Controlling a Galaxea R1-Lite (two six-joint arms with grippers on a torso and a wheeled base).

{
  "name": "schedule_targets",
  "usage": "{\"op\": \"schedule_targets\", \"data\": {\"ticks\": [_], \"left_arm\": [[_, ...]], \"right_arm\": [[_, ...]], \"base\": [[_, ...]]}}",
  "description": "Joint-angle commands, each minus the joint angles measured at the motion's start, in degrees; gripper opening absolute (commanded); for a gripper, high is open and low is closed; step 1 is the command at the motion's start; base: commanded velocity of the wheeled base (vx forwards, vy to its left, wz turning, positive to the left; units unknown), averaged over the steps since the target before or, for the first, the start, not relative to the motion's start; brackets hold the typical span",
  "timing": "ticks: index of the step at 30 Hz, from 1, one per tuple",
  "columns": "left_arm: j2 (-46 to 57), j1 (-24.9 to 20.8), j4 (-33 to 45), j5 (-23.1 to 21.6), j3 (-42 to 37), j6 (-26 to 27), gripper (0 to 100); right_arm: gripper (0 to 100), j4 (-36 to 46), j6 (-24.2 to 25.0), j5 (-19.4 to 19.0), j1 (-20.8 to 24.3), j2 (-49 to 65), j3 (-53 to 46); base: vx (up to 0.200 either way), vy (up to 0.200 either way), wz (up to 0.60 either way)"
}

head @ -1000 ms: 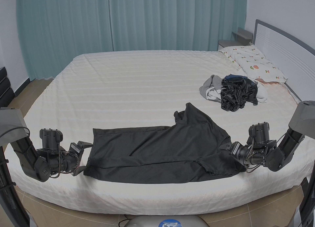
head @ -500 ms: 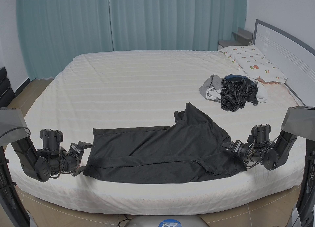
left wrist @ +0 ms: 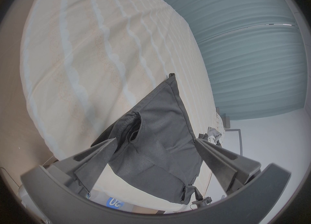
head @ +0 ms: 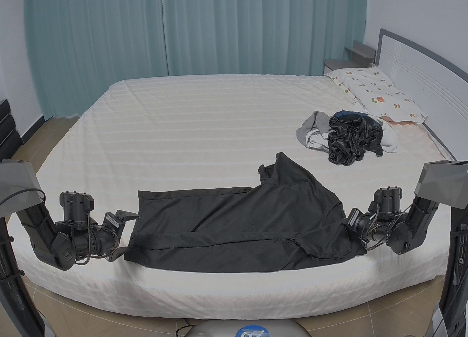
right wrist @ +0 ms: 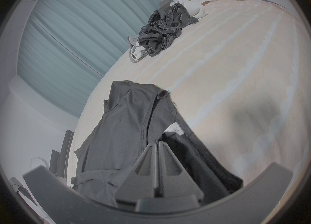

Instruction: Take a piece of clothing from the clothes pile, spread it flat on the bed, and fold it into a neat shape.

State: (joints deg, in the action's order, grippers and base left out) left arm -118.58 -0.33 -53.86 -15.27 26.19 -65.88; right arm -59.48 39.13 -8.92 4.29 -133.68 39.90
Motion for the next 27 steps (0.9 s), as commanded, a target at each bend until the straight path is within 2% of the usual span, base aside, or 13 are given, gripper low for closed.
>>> {"op": "schedule_targets", "data": {"ticks": [1, 2, 3, 11, 18, 27], "left_arm": [[-0.1, 0.0, 0.0, 0.1, 0.0, 0.0, 100], [-0.1, 0.0, 0.0, 0.1, 0.0, 0.0, 100], [-0.1, 0.0, 0.0, 0.1, 0.0, 0.0, 100], [0.5, 0.0, 0.0, 0.2, 0.0, -0.4, 100], [0.6, 0.0, 0.0, 0.2, 0.1, -0.7, 100], [2.4, -4.9, 0.4, 0.6, -0.3, 0.1, 100]], "right_arm": [[0, 0.1, 0.1, -0.1, -1.0, 0.4, 0.2], [0, 0.1, 0.1, -0.1, -1.0, 0.4, 0.2], [100, 0.1, 0.1, -0.1, -1.0, 0.4, 0.2], [100, -4.2, 2.4, 0.2, -1.1, 1.2, -0.9], [100, -4.4, 3.1, 0.9, -0.9, 4.9, -3.8], [100, -4.5, 4.2, 0.9, 0.6, 8.3, -8.0]], "base": [[0.000, 0.000, 0.00], [0.000, 0.000, 0.00], [0.000, 0.000, 0.00], [0.000, 0.000, 0.00], [0.000, 0.000, 0.00], [0.000, 0.000, 0.00]]}}
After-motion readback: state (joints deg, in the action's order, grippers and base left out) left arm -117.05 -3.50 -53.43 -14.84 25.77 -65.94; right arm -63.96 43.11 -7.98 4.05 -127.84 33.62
